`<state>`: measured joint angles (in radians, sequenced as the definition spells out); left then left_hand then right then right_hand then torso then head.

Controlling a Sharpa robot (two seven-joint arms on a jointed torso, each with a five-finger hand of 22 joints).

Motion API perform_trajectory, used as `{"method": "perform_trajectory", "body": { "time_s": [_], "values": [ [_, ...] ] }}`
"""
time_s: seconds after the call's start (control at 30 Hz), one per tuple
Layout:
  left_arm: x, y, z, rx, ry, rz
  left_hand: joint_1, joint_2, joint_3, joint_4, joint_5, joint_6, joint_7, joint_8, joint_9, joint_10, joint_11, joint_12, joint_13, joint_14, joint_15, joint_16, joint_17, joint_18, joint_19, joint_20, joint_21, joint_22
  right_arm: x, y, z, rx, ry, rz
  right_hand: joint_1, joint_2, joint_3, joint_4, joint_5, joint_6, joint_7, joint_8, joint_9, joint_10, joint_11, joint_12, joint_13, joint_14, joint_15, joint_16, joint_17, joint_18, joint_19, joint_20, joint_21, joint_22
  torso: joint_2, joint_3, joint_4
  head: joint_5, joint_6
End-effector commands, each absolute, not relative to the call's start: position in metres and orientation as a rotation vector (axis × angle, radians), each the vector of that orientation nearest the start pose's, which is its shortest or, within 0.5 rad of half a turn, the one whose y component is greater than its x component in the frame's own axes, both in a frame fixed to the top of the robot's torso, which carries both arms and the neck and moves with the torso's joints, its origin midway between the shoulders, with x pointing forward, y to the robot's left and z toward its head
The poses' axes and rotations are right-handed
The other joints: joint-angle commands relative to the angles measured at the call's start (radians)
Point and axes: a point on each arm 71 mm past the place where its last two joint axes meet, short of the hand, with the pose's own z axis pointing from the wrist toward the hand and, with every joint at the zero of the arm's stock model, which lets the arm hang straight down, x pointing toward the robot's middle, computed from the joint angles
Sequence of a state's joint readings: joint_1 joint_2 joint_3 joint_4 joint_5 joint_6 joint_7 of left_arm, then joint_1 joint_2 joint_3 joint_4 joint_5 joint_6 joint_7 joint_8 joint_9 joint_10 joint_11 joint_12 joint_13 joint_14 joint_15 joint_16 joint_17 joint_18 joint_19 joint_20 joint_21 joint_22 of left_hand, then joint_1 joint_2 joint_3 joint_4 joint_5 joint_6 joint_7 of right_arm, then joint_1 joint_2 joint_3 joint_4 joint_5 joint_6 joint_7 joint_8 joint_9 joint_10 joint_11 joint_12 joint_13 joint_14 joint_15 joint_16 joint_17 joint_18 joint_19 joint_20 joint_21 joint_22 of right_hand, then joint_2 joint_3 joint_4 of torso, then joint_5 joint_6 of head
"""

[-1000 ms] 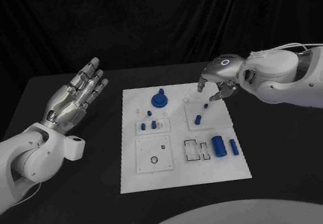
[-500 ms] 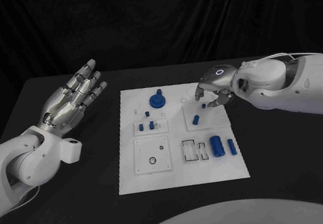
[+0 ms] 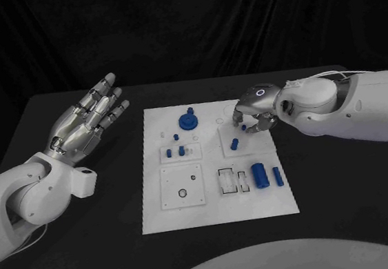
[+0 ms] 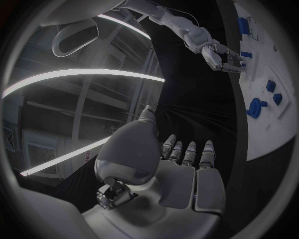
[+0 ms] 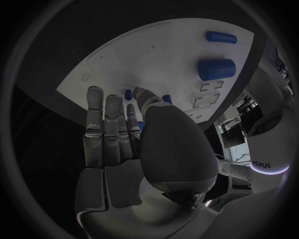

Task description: Assemble the parts on the task board

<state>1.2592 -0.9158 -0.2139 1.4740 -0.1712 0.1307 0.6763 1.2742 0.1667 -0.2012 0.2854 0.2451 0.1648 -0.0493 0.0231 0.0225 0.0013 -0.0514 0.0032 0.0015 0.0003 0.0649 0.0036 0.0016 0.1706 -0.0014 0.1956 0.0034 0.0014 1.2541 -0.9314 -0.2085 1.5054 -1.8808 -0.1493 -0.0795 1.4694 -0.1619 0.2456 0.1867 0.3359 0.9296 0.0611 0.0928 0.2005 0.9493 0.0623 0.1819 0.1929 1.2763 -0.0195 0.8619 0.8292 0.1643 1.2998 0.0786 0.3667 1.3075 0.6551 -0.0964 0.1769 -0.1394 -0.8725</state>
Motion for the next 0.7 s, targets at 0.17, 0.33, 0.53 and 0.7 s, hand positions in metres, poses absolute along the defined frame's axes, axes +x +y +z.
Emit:
{"method": "perform_trajectory", "body": {
  "time_s": [0.17,0.33,0.53,0.7],
  "values": [
    [0.466,0.237,-0.189,-0.704,1.449,-1.977,0.032,0.009,-0.011,-0.004,0.033,0.011,0.017,0.002,0.002,0.001,0.013,0.003,0.001,0.000,0.013,-0.004,-0.002,0.008,0.002,0.018,-0.002,0.006,0.467,-0.246,-0.230,-0.651,1.738,0.320,-0.004,0.005,0.034,-0.008,0.010,0.033,0.009,0.019,0.013,0.047,-0.003,-0.003,-0.007,0.024,-0.004,0.022,0.014,-0.005,0.024,-0.004,0.039,0.054,-0.002,-0.0021,0.0005,0.003,0.000],
    [0.467,0.237,-0.190,-0.707,1.457,-1.972,0.050,0.015,-0.014,-0.008,0.058,0.013,0.017,0.002,0.002,0.002,0.023,0.005,0.002,0.000,0.023,-0.004,-0.002,0.009,0.003,0.027,0.000,0.020,0.468,-0.246,-0.232,-0.648,1.736,0.320,0.002,0.005,0.060,-0.020,0.032,0.050,0.011,0.027,0.023,0.067,-0.005,-0.008,-0.015,0.030,-0.006,0.028,0.017,-0.007,0.030,-0.007,0.050,0.057,-0.002,-0.0022,-0.0002,0.006,0.000],
    [0.467,0.237,-0.192,-0.715,1.470,-1.965,0.071,0.022,-0.015,-0.015,0.091,0.019,0.026,0.003,0.003,0.002,0.029,0.006,0.002,0.000,0.031,-0.004,-0.002,0.009,0.004,0.035,0.002,0.027,0.469,-0.249,-0.237,-0.642,1.740,0.314,0.006,0.006,0.081,-0.032,0.046,0.062,0.016,0.033,0.031,0.082,-0.007,-0.012,-0.021,0.034,-0.009,0.031,0.018,-0.008,0.034,-0.010,0.059,0.059,-0.003,-0.0026,0.0008,0.002,0.000],
    [0.468,0.238,-0.194,-0.721,1.477,-1.951,0.093,0.027,-0.017,-0.022,0.124,0.033,0.041,0.005,0.005,0.004,0.034,0.010,0.003,0.000,0.041,-0.004,-0.002,0.011,0.011,0.050,0.008,0.054,0.469,-0.250,-0.239,-0.639,1.742,0.312,0.003,0.005,0.100,-0.045,0.055,0.083,0.031,0.044,0.043,0.101,-0.009,-0.017,-0.028,0.032,-0.011,0.027,0.013,-0.008,0.034,-0.013,0.061,0.059,-0.004,-0.0027,-0.0012,0.006,0.000]
  ]
}}
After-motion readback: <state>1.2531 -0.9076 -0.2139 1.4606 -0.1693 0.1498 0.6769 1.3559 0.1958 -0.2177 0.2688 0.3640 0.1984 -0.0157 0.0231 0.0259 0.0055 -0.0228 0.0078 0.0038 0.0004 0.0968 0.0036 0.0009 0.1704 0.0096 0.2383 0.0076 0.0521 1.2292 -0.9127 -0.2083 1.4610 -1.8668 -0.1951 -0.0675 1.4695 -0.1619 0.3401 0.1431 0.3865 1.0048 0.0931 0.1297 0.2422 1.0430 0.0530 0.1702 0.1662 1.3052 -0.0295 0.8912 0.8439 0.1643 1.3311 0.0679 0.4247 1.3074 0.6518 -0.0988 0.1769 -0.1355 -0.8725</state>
